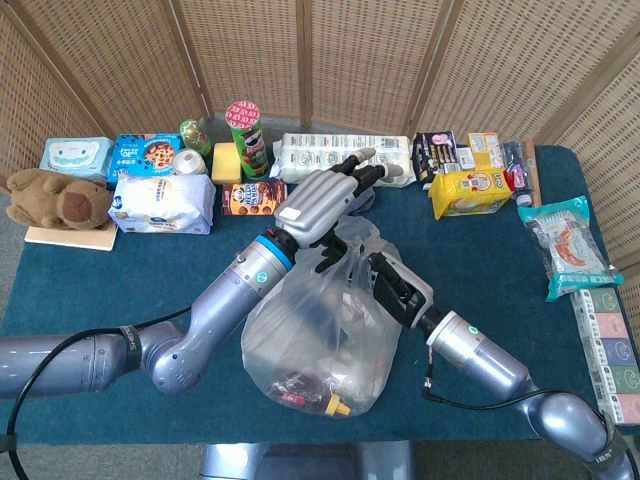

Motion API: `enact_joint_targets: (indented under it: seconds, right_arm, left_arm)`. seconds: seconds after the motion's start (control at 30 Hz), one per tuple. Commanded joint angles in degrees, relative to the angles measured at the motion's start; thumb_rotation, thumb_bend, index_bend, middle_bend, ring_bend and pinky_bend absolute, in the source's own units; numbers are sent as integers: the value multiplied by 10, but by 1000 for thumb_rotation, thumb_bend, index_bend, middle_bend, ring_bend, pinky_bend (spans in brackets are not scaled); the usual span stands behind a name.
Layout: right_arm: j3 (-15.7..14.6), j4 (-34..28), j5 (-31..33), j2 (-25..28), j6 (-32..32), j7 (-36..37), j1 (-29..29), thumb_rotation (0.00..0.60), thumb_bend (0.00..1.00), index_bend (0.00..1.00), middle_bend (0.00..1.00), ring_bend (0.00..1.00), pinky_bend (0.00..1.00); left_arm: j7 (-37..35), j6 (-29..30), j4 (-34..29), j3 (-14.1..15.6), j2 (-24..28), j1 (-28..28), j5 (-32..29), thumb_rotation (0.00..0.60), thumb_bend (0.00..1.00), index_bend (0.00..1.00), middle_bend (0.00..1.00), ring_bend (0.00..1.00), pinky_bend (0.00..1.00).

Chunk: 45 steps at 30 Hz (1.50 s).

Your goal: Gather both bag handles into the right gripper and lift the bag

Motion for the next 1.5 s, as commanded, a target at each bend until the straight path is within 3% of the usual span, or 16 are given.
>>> enact_joint_targets:
  seconds: [0.03, 0.37, 0.83, 1.5]
  right_arm:
    - [-2, -3, 0, -2, 0, 3, 5, 197, 160, 283, 347, 249, 147]
    - [-8, -5, -4, -1, 8, 11, 11, 196, 160, 283, 349, 249, 147]
    - [-1, -9, -3, 0, 18, 29, 18, 197, 160, 284, 351, 249, 154]
    - [-13, -24, -8, 1, 26, 48, 22, 198, 160, 297, 379, 277, 213]
  left_arm:
    - [2, 8, 2, -3, -5, -1, 6, 600, 51, 129, 224, 0, 198]
    - [7, 44, 15, -3, -32, 5, 46, 600, 50, 129, 223, 0, 198]
    - [17, 51, 17, -5, -44, 11, 57, 600, 51, 129, 224, 0, 198]
    - [20, 62, 28, -11, -68, 19, 81, 600, 51, 128, 223, 0, 193]
